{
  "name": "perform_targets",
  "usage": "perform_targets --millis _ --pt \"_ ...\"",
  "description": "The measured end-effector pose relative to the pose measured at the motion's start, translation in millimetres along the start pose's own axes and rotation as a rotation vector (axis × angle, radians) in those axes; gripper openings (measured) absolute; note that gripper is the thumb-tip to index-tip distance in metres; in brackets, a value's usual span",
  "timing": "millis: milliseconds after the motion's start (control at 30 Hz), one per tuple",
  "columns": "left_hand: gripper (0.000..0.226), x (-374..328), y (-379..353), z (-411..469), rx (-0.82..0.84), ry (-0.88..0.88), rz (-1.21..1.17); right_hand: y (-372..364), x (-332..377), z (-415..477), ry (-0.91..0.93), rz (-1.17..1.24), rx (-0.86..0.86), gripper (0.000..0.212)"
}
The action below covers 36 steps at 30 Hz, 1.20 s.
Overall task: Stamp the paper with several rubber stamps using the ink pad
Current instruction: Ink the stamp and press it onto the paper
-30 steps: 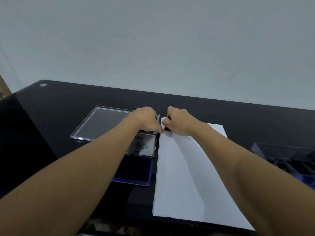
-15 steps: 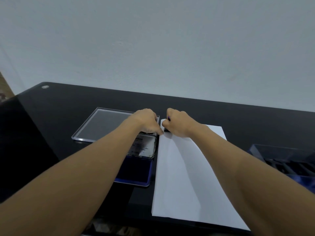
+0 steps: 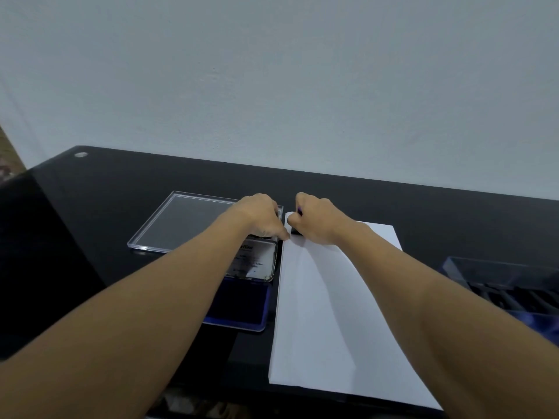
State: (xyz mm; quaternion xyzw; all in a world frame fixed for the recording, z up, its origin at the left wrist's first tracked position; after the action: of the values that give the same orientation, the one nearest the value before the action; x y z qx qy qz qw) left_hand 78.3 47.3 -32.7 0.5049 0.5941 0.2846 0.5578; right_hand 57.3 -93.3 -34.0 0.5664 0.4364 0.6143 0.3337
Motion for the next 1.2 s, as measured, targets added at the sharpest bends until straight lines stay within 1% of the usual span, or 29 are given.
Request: perform_targets --millis 100,200,333,433,600,967,1033,1100,1133,1200 --pt "0.046 0 0 0 -0.001 -0.003 0.0 0 0 -1 -0.006 -0.005 0.0 0.023" --pt "0.051 0 0 1 -0.001 0.0 0.004 0 1 -4 -0.012 -0.01 0.0 0.023" --pt "0.046 -1 1 1 0.0 0.004 0.013 -1 0 -7 -0.006 -0.014 -0.003 0.024" --pt "0.052 0 0 0 0.0 0.005 0.013 1 2 -5 -0.008 -0.018 0.006 0.023" --pt "0.061 0 0 0 -0.003 0.01 0.012 5 3 -2 -0.011 -0.027 0.039 0.013" --pt "0.065 -1 1 -4 0.004 0.027 -0.007 2 4 -10 -0.007 -0.004 0.014 0.013" --pt "0.063 -1 1 -5 0.006 0.029 -0.016 3 3 -7 -0.021 0.001 0.009 0.018" --pt "0.053 -2 1 -5 0.009 0.031 -0.014 7 2 -5 -0.03 0.006 -0.02 0.023" --pt "0.046 -2 1 -6 0.009 0.031 -0.011 10 1 -6 -0.035 0.018 -0.052 0.023" --pt "0.04 -4 2 -8 0.005 0.031 -0.012 19 -1 -8 -0.045 0.065 -0.13 0.022"
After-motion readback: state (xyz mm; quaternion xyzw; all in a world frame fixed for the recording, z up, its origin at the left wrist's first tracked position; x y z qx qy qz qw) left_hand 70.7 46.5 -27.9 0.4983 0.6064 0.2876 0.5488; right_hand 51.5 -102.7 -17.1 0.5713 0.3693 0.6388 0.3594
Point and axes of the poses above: each hand's wrist, its own z-axis towards the middle knuckle, its own y-axis out of the back of the hand, x = y × z, the point moved 2 cm from there along z, towards the middle knuckle, and after that the axes turned 5 degrees about y, right-handed, at the moved point
